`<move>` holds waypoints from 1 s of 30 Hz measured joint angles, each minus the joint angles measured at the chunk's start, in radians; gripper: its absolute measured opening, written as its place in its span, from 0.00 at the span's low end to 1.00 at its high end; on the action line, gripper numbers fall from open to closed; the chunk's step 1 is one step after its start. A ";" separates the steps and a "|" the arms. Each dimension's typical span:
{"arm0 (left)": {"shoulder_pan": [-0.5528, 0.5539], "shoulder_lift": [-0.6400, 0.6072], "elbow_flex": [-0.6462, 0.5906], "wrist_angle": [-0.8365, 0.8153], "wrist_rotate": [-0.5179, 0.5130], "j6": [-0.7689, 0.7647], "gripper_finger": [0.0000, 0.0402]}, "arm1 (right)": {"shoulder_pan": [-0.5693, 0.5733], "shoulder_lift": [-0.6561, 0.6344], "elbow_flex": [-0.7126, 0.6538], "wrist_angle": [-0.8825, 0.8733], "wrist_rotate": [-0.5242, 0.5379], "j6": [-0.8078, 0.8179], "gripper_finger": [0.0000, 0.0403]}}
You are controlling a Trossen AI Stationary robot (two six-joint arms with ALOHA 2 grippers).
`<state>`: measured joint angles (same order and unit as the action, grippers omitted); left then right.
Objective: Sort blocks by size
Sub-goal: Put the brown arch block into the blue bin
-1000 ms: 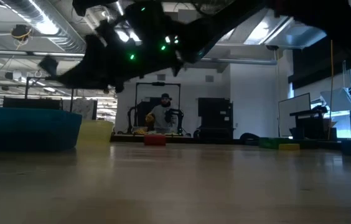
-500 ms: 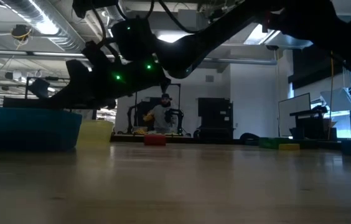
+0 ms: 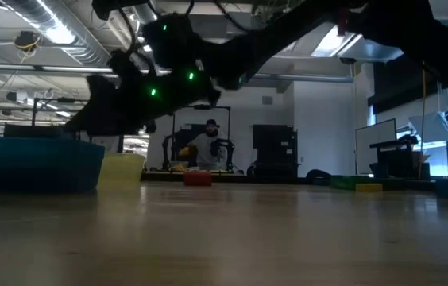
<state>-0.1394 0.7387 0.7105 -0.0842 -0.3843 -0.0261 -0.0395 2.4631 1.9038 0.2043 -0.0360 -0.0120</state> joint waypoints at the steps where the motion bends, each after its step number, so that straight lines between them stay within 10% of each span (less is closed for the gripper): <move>1: 0.000 0.000 0.000 -0.002 0.000 0.000 0.57 | 0.000 -0.018 0.000 -0.028 0.000 -0.011 0.70; 17: 0.000 0.000 0.000 -0.012 0.000 0.017 0.57 | 0.027 -0.279 0.000 -0.820 0.169 -0.077 0.71; 30: 0.002 0.001 0.000 -0.065 -0.001 0.003 0.57 | 0.115 -0.493 -0.135 -1.126 0.208 0.059 0.71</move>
<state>-0.1375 0.7394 0.7109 -0.1491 -0.3850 -0.0231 0.0757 1.9702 1.7692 -0.9218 0.1722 0.0473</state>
